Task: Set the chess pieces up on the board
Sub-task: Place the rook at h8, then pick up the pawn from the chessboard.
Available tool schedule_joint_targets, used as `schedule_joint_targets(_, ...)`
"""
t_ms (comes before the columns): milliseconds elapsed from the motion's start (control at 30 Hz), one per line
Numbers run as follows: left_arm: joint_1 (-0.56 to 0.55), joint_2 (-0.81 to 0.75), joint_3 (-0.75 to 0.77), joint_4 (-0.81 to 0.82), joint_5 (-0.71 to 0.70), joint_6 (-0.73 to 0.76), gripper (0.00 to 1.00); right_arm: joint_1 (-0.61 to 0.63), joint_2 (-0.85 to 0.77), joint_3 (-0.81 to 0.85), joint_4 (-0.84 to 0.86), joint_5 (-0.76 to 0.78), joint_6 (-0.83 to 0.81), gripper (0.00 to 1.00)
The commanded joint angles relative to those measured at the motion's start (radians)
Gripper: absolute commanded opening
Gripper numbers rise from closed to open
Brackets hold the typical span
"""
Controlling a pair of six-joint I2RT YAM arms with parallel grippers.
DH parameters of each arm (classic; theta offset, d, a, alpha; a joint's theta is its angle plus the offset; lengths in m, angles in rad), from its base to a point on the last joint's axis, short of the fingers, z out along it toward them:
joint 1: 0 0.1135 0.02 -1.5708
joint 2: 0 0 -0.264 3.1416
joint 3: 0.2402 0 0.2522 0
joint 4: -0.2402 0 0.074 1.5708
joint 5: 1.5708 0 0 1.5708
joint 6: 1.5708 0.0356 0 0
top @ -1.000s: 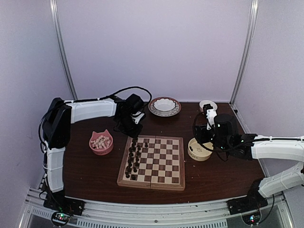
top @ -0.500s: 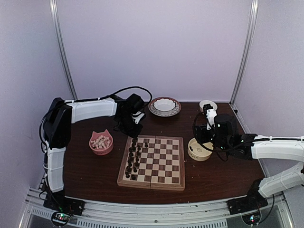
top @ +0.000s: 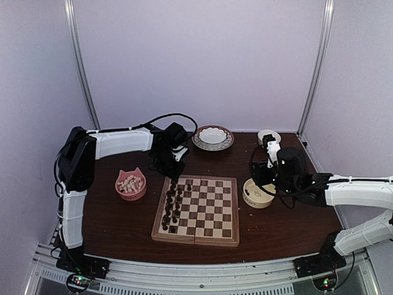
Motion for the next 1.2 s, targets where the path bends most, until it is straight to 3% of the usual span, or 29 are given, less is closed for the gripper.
schedule_joint_targets(0,0.000,0.013,0.030,-0.015,0.006,0.013,0.23,-0.003,-0.020,0.024,-0.003,-0.010,-0.003,0.52)
schedule_joint_targets(500,-0.002,-0.068,0.051,-0.020,0.018,0.082,0.27,-0.003,-0.007,0.026,0.001,-0.013,-0.005,0.52)
schedule_joint_targets(733,-0.071,-0.158,-0.009,0.036,-0.022,0.133,0.27,-0.003,-0.003,0.028,0.000,-0.014,-0.008,0.52)
schedule_joint_targets(1167,-0.144,-0.132,-0.054,0.060,0.043,0.126,0.29,-0.003,-0.024,0.020,-0.002,-0.004,-0.009,0.52)
